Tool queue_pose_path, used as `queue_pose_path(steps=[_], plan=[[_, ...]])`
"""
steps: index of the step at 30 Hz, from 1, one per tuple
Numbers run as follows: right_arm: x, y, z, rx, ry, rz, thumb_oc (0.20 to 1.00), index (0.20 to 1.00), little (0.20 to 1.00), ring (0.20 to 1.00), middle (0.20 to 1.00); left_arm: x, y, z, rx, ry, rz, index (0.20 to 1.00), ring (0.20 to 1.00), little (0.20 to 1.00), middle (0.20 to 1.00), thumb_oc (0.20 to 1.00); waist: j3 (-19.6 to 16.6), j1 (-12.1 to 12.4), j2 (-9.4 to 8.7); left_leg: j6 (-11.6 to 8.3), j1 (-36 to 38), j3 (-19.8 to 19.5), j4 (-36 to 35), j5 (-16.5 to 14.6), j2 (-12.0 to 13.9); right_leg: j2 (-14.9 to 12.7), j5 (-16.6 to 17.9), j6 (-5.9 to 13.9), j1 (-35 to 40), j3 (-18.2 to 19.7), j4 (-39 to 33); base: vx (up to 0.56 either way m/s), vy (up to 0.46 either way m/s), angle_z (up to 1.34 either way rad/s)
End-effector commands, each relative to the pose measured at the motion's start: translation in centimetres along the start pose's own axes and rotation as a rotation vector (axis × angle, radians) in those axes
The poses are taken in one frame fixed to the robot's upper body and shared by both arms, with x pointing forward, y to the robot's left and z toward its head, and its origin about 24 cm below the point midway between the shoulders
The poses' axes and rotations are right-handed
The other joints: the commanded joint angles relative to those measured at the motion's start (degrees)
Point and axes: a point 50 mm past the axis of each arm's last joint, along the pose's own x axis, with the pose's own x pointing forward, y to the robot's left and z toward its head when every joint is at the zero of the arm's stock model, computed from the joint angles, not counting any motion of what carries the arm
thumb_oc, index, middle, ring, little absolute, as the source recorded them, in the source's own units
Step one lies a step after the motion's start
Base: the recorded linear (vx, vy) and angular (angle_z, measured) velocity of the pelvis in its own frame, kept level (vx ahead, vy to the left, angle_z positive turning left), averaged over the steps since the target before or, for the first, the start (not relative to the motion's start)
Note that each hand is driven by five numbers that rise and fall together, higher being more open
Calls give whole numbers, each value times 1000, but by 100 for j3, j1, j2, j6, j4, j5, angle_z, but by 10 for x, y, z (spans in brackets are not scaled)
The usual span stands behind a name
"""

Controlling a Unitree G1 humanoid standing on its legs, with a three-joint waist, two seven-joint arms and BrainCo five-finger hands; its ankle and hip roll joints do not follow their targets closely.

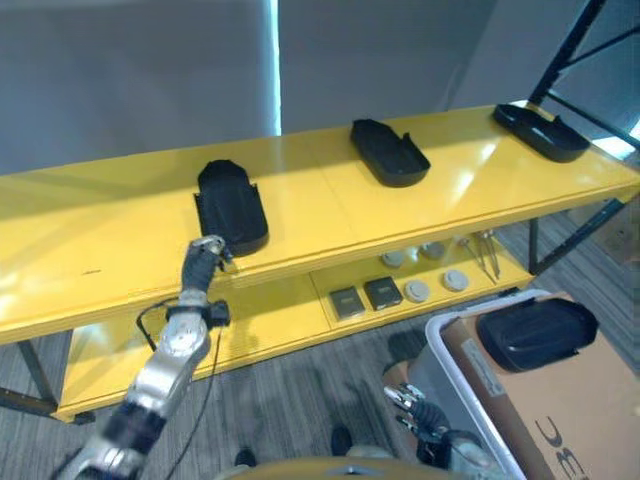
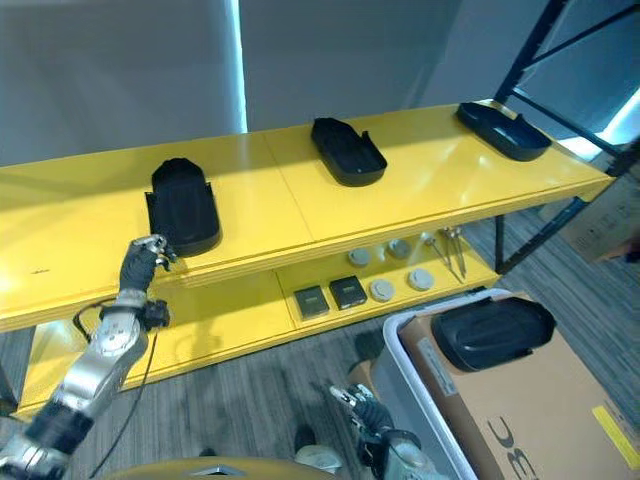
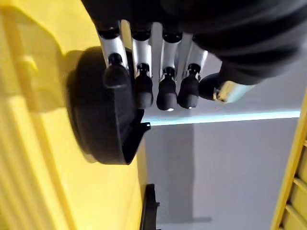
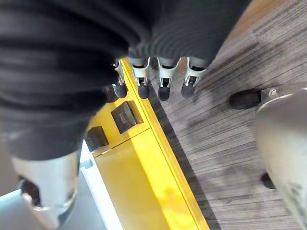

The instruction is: Move parts from the plastic box to the shelf.

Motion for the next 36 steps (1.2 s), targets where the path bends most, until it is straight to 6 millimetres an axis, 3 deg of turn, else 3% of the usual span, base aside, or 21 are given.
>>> queue_pose_path(steps=[1, 10, 17, 27, 31, 36], plan=[[1, 4, 10, -16, -44, 42, 1000, 1000, 1000, 1000, 1000, 16, -5, 19, 21, -119, 82, 200, 200, 200, 200, 200, -46, -44, -65, 60, 77, 99, 97, -93, 144, 87, -103, 210, 51, 91, 150, 27, -3, -12], [1, 4, 5, -50, -20, 72, 1000, 1000, 1000, 1000, 1000, 29, -12, 8, 36, -61, 88, 200, 200, 200, 200, 200, -46, -243, -96, 54, 123, 243, 113, -114, 201, 120, -116, 227, 14, 237, 184, 6, -4, -9], [-1, 5, 6, -42, -28, 72, 1000, 1000, 1000, 1000, 1000, 14, -28, 11, -15, -108, 26, 200, 200, 200, 200, 200, 2, -210, -124, 63, 130, 225, 155, -142, 203, 127, -124, 209, 49, 260, 173, 1, -2, -1], [-7, -2, 7, 1, -54, 33, 1000, 1000, 1000, 1000, 1000, -15, -23, 71, -146, -358, -84, 200, 200, 200, 200, 200, 66, 15, -98, 62, 124, 67, 134, -133, 160, 92, -99, 223, 149, 130, 76, 5, 5, 2], [-8, -1, 8, -3, -54, 33, 1000, 1000, 1000, 1000, 1000, -15, -22, 62, -133, -281, -82, 200, 200, 200, 200, 200, 53, 33, -83, 54, 126, 41, 119, -125, 145, 85, -99, 235, 167, 99, 58, 13, 15, 12], [-9, 0, 6, -3, -50, 29, 1000, 1000, 1000, 1000, 1000, -14, -18, 35, -71, -175, -68, 200, 200, 200, 200, 200, 49, 40, -91, 58, 123, 50, 135, -132, 148, 82, -116, 234, 169, 97, 70, 4, 2, 1]])
